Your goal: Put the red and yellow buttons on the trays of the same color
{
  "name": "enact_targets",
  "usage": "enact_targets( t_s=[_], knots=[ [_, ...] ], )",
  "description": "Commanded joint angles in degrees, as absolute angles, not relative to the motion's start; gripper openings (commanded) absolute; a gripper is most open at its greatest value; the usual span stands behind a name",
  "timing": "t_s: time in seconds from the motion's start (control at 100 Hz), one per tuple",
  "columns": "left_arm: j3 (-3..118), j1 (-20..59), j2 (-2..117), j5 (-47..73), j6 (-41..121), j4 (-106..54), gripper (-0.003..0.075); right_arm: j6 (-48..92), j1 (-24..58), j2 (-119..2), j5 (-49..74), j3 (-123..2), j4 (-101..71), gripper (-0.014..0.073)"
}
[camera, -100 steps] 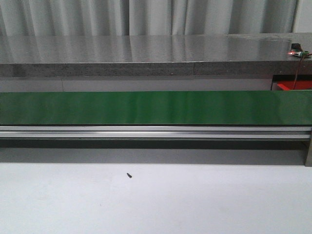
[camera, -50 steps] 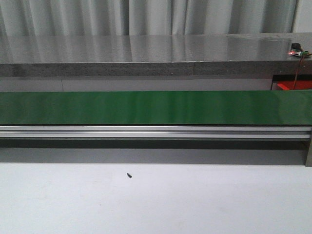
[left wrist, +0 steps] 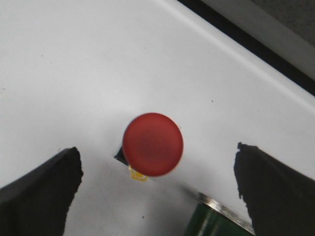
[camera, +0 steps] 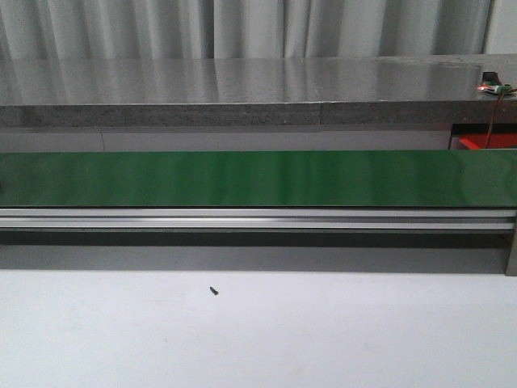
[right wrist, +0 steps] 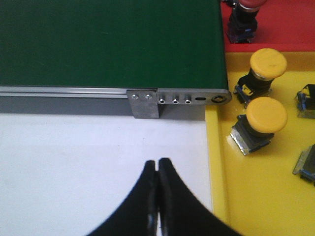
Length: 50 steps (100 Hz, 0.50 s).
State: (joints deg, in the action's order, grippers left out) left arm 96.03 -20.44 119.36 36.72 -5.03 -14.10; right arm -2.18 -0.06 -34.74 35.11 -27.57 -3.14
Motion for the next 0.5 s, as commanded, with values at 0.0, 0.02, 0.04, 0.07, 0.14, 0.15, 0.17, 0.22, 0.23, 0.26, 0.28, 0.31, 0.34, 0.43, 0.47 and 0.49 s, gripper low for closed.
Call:
enact_targets(
  t_s=[0.0,0.02,0.04,0.07,0.14,0.15,0.17,0.22,0.23,0.26,0.28,0.31,0.34,0.43,0.47,0.49],
  knots=[
    [98.03,-21.14,117.25,32.59,-5.54,-14.65,0.0616,-1.69,-0.38,-34.69,31.22,-29.03,-2.77,-0.0067],
    [98.03,-21.14,117.59,32.43,-5.54,-14.65,0.0616,-1.69,-0.38,-34.69,31.22,-29.03,-2.77,-0.0067],
    [98.03,-21.14,117.89,32.31,-5.54,-14.65,0.0616,-1.69,-0.38,-34.69,31.22,-29.03,-2.77,-0.0067],
    [98.03,-21.14,118.48,32.02,-5.54,-14.65,0.0616,-1.69,-0.38,-34.69,31.22,-29.03,-2.77,-0.0067],
    [98.03,-21.14,119.60,31.57,-4.98,-14.65,0.0616,-1.69,-0.38,-34.69,31.22,-29.03,-2.77,-0.0067],
    [98.03,-21.14,119.73,31.60,-4.98,-14.65,0.0616,-1.69,-0.38,-34.69,31.22,-29.03,-2.77,-0.0067],
    [98.03,-21.14,120.00,31.46,-4.98,-14.76,0.0615,-1.69,-0.38,-34.69,31.22,-29.03,-2.77,-0.0067],
    [98.03,-21.14,120.54,30.95,-4.98,-14.76,0.0606,-1.69,-0.38,-34.69,31.22,-29.03,-2.77,-0.0067],
    [98.03,-21.14,120.68,30.77,-4.98,-14.76,0.0603,-1.69,-0.38,-34.69,31.22,-29.03,-2.77,-0.0067],
    [98.03,-21.14,120.94,30.31,-4.98,-14.76,0.0599,-1.69,-0.38,-34.69,31.22,-29.03,-2.77,-0.0067],
    [98.03,-21.14,121.01,30.04,-4.98,-14.76,0.0598,-1.69,-0.38,-34.69,31.22,-29.03,-2.77,-0.0067],
    [98.03,-21.14,121.25,29.72,-4.98,-14.76,0.0598,-1.69,-0.38,-34.69,31.22,-29.03,-2.77,-0.0067],
    [98.03,-21.14,121.52,29.41,-4.98,-14.76,0.0598,-1.69,-0.38,-34.69,31.22,-29.03,-2.77,-0.0067],
    [98.03,-21.14,122.10,28.49,-4.89,-14.76,0.0598,-1.69,-0.38,-34.69,31.22,-29.03,-2.77,-0.0067],
    [98.03,-21.03,122.21,28.25,-4.89,-14.76,0.0589,-1.69,-0.38,-34.69,31.22,-29.03,-2.77,-0.0067],
    [98.03,-21.03,122.21,28.09,-4.89,-14.76,0.0579,-1.69,-0.38,-34.69,31.22,-29.03,-2.77,-0.0067]
  ],
)
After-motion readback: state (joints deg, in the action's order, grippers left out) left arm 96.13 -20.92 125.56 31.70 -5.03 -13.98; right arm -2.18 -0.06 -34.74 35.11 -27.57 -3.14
